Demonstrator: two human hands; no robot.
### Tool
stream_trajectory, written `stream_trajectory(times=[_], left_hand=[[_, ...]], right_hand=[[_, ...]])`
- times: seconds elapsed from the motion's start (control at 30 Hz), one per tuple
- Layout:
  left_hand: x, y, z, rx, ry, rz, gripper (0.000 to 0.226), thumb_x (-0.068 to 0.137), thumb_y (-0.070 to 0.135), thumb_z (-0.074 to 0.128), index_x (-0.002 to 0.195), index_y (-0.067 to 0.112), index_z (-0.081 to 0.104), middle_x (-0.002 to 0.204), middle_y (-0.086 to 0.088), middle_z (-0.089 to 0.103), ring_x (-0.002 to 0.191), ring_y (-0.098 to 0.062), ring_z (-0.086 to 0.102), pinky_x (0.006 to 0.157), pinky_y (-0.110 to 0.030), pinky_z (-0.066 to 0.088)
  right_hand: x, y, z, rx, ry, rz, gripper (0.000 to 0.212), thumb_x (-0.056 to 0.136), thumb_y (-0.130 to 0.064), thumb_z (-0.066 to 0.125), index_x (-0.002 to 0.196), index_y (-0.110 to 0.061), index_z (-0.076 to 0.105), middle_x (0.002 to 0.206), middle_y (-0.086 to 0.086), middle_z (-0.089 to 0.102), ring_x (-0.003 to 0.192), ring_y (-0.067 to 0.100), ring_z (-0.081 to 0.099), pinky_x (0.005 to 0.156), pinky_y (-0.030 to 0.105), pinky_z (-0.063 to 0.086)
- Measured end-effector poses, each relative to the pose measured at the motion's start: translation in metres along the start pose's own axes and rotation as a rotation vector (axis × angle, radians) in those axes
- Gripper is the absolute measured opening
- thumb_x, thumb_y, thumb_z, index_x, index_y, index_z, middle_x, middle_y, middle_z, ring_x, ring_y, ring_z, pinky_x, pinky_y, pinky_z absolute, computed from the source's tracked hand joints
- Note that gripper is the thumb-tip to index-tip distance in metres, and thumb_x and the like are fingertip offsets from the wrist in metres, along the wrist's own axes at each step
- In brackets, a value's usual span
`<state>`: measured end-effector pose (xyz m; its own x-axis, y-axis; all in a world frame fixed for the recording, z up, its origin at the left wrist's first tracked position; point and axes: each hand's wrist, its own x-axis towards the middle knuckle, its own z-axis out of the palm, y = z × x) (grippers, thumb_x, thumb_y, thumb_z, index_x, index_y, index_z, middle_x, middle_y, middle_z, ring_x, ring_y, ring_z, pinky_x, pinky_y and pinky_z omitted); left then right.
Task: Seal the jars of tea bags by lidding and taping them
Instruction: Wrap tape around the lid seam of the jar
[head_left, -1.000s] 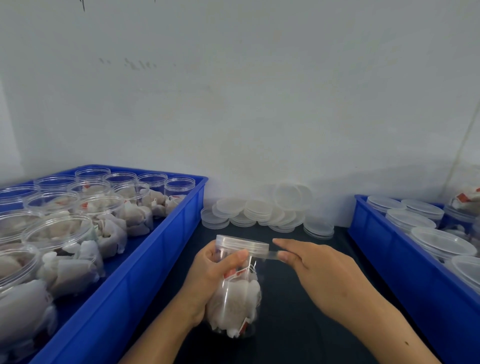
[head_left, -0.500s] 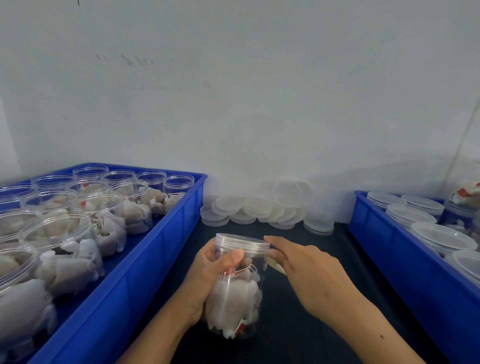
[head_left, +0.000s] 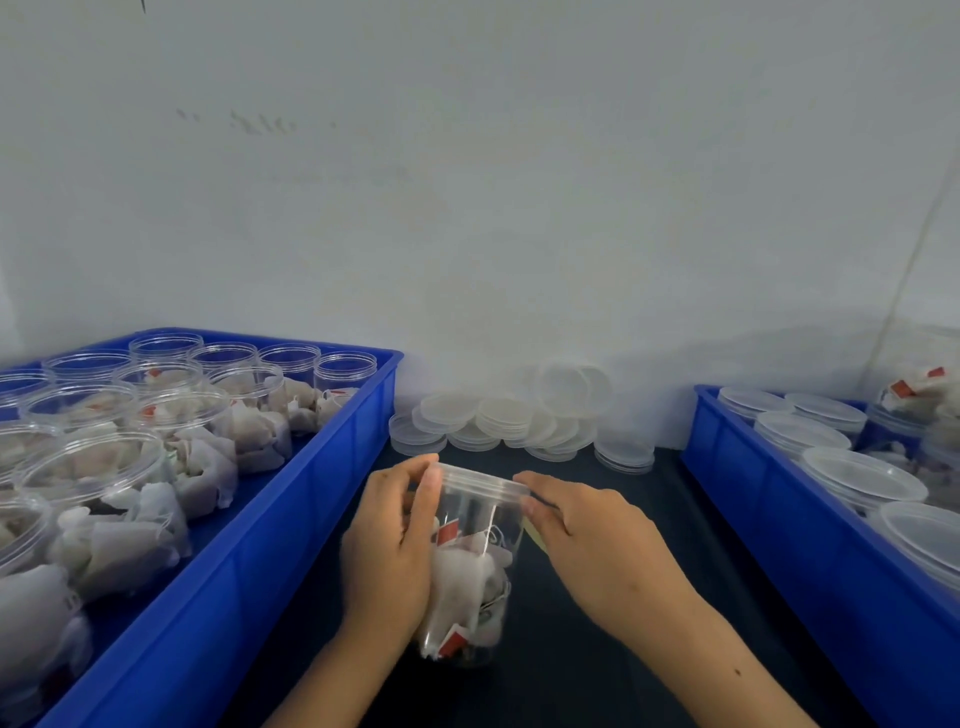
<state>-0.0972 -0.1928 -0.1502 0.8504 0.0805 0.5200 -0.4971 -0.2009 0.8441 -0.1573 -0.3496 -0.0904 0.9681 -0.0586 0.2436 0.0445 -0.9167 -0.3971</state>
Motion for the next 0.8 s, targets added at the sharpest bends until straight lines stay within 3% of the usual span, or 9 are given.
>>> stream_trajectory(times=[0.13,0.23,0.37,0.53,0.6,0.63,0.7,0.73,0.8], left_hand=[[-0.006,0.011,0.011,0.212,-0.128,-0.093,0.093,0.062,0.086,0.035,0.137,0.032,0.039,0.114,0.015,0.061,0.097,-0.002,0.061,0.082,-0.028,0.051],[-0.003,0.012,0.012,0.219,-0.171,-0.162,0.110,0.044,0.089,0.049,0.138,0.033,0.035,0.109,0.021,0.057,0.099,-0.002,0.057,0.081,-0.026,0.046],[0.003,0.010,0.007,0.107,-0.210,-0.247,0.109,0.038,0.086,0.058,0.131,0.030,0.045,0.108,0.016,0.063,0.102,-0.006,0.062,0.093,-0.039,0.052],[0.004,0.010,0.007,0.065,-0.206,-0.280,0.100,0.038,0.090,0.063,0.119,0.032,0.051,0.099,0.015,0.066,0.093,-0.004,0.064,0.088,-0.039,0.055],[0.004,0.010,0.006,0.019,-0.177,-0.295,0.096,0.035,0.087,0.065,0.113,0.033,0.053,0.099,0.013,0.067,0.092,-0.006,0.066,0.087,-0.041,0.055],[0.004,0.009,0.006,-0.006,-0.173,-0.299,0.094,0.033,0.085,0.066,0.111,0.034,0.053,0.099,0.012,0.068,0.092,-0.006,0.067,0.086,-0.041,0.056],[0.004,0.008,0.005,-0.043,-0.181,-0.298,0.092,0.034,0.082,0.071,0.109,0.033,0.055,0.098,0.011,0.069,0.090,-0.005,0.068,0.084,-0.038,0.056],[0.004,0.008,0.003,-0.061,-0.184,-0.299,0.090,0.035,0.081,0.074,0.109,0.032,0.057,0.098,0.010,0.070,0.088,-0.004,0.068,0.082,-0.035,0.057],[0.005,0.007,0.001,-0.129,-0.177,-0.318,0.084,0.039,0.073,0.080,0.107,0.028,0.060,0.097,0.006,0.072,0.083,-0.003,0.069,0.071,-0.024,0.055]], right_hand=[[-0.002,-0.004,0.005,-0.033,0.023,-0.015,0.041,0.103,-0.047,0.028,0.142,-0.041,0.037,0.101,-0.009,0.067,0.083,0.010,0.063,0.075,0.027,0.052],[-0.001,-0.002,0.006,-0.018,0.022,-0.021,0.042,0.104,-0.042,0.028,0.146,-0.039,0.033,0.098,-0.008,0.066,0.078,0.008,0.061,0.070,0.024,0.049],[-0.003,-0.004,0.003,0.011,-0.038,-0.059,0.046,0.104,-0.041,0.030,0.149,-0.037,0.027,0.086,-0.009,0.058,0.069,0.006,0.053,0.071,0.026,0.049],[-0.004,-0.003,0.000,0.120,-0.124,-0.045,0.047,0.104,-0.038,0.031,0.150,-0.040,0.023,0.125,-0.010,0.059,0.102,0.006,0.057,0.081,0.019,0.041],[-0.001,-0.002,-0.001,0.256,-0.167,0.001,0.047,0.104,-0.036,0.032,0.150,-0.043,0.023,0.130,-0.013,0.056,0.111,0.004,0.053,0.087,0.018,0.037],[0.000,-0.001,-0.001,0.342,-0.196,0.042,0.049,0.104,-0.036,0.034,0.150,-0.044,0.020,0.117,-0.015,0.059,0.101,0.000,0.055,0.086,0.017,0.038],[-0.001,-0.001,-0.001,0.433,-0.286,0.143,0.056,0.102,-0.041,0.035,0.151,-0.043,0.009,0.080,-0.013,0.057,0.063,-0.003,0.053,0.065,0.014,0.042],[-0.002,-0.001,-0.001,0.419,-0.327,0.167,0.059,0.101,-0.045,0.035,0.152,-0.041,0.004,0.070,-0.010,0.055,0.052,-0.002,0.049,0.056,0.015,0.041],[-0.002,0.001,-0.003,0.393,-0.339,0.176,0.065,0.099,-0.051,0.039,0.153,-0.037,0.006,0.061,-0.007,0.055,0.045,-0.002,0.049,0.054,0.017,0.038]])
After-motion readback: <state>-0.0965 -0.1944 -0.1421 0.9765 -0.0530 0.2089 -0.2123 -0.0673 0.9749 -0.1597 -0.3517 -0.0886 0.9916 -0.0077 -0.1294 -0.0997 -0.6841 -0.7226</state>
